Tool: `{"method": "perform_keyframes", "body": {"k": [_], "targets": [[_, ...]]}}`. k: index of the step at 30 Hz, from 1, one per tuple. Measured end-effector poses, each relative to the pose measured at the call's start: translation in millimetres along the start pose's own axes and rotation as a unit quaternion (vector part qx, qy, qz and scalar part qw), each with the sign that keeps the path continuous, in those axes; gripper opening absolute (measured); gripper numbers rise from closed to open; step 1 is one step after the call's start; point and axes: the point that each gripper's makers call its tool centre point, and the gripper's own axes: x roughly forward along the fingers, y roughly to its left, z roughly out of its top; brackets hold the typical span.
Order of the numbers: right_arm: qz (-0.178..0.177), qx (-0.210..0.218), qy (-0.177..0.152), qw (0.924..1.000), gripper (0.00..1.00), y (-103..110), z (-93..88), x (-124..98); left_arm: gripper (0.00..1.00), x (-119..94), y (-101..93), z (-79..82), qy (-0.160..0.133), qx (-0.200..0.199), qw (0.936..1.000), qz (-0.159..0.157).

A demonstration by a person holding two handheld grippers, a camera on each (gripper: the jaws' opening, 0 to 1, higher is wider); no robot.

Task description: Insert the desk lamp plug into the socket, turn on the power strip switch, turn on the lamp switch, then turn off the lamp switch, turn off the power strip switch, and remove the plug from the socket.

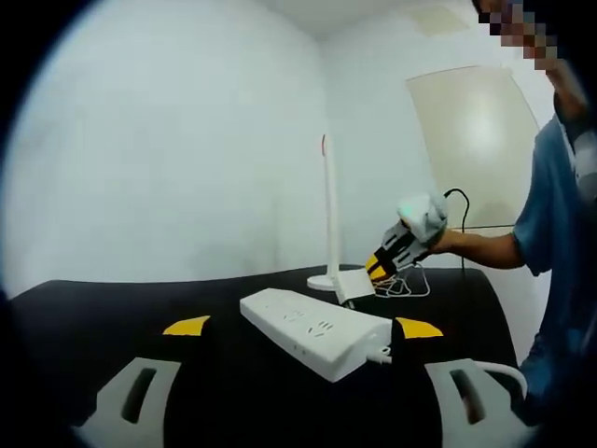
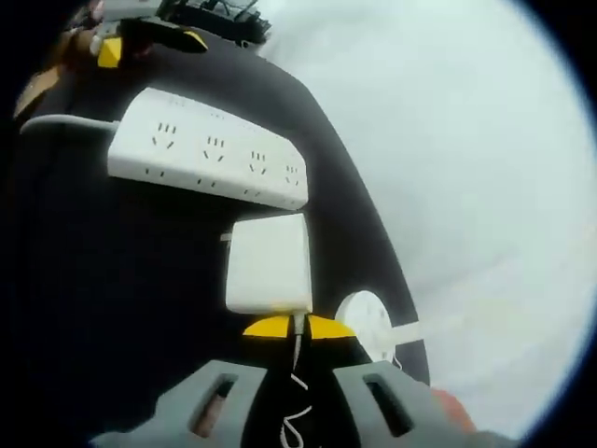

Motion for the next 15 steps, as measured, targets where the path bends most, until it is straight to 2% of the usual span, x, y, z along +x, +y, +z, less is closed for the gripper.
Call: {"method": "perform_keyframes", "body": {"k": [3,15], "targets": [[-0.015,-0.011,-0.01,0.9998,0.06,-2.3,4.4,-2.5,0.74,-0.1,0.2,0.1,-0.001,0.0,1.0,0.0],[-0.064,-0.011,-0.045,0.9969,0.06,-21.9,11.9,-11.2,0.74,1.4,-0.4,0.6,-0.002,0.0,1.0,0.001]]}}
